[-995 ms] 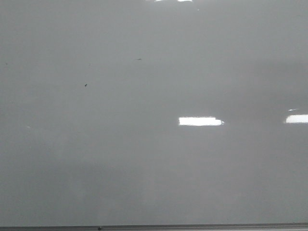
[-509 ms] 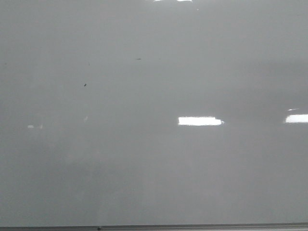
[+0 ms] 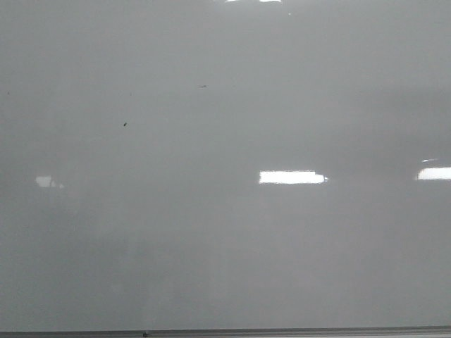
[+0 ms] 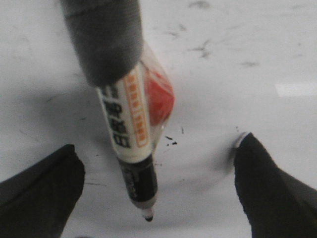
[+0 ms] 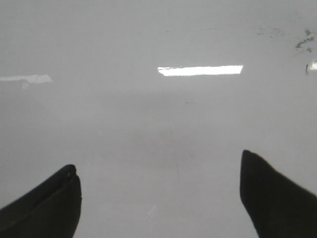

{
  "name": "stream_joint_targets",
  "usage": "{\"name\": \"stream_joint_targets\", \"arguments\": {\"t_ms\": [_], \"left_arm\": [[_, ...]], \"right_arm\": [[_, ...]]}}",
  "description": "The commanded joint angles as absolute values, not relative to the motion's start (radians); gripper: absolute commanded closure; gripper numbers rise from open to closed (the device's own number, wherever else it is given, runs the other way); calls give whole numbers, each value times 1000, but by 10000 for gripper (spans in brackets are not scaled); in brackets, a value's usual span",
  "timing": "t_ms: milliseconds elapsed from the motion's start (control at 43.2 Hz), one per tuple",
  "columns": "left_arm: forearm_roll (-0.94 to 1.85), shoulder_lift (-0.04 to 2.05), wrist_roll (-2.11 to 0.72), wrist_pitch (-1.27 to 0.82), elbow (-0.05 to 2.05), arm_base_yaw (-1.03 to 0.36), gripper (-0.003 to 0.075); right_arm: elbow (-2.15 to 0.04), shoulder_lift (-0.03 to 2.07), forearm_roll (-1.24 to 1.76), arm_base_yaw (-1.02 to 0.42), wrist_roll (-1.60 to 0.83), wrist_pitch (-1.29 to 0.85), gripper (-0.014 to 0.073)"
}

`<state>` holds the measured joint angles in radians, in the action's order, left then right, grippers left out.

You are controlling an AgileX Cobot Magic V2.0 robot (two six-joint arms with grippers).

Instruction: Write number 7 on whiteboard

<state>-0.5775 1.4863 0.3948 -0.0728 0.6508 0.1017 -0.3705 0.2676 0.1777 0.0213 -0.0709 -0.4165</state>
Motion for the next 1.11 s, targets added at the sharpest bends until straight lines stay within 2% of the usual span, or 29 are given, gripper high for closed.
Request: {"name": "stream_joint_targets", "arguments": {"t_ms": [0, 93, 208, 301, 532, 625, 833, 1088], "left_arm": [[-580, 1463, 406, 22, 680, 115, 136], [-580, 1463, 404, 42, 680, 120, 161], [-580, 1477, 404, 52, 680, 120, 248], [-580, 1496, 404, 52, 680, 120, 341], [-580, 1521, 402, 52, 680, 120, 630], [-580, 1521, 397, 52, 680, 120, 699], [-562, 1485, 397, -10, 680, 120, 703], [-257, 1292, 397, -191, 680, 101, 703]], "right_arm": [[-406, 285, 186, 24, -74, -335, -71], [-406, 285, 186, 24, -74, -335, -71], [-406, 285, 186, 24, -74, -335, -71], [-406, 285, 186, 24, -74, -335, -71], [-406, 285, 186, 24, -74, -335, -71], [-406, 285, 186, 24, -74, -335, -71], [-406, 285, 186, 24, -74, -335, -71], [-406, 285, 186, 23, -74, -337, -71]]}}
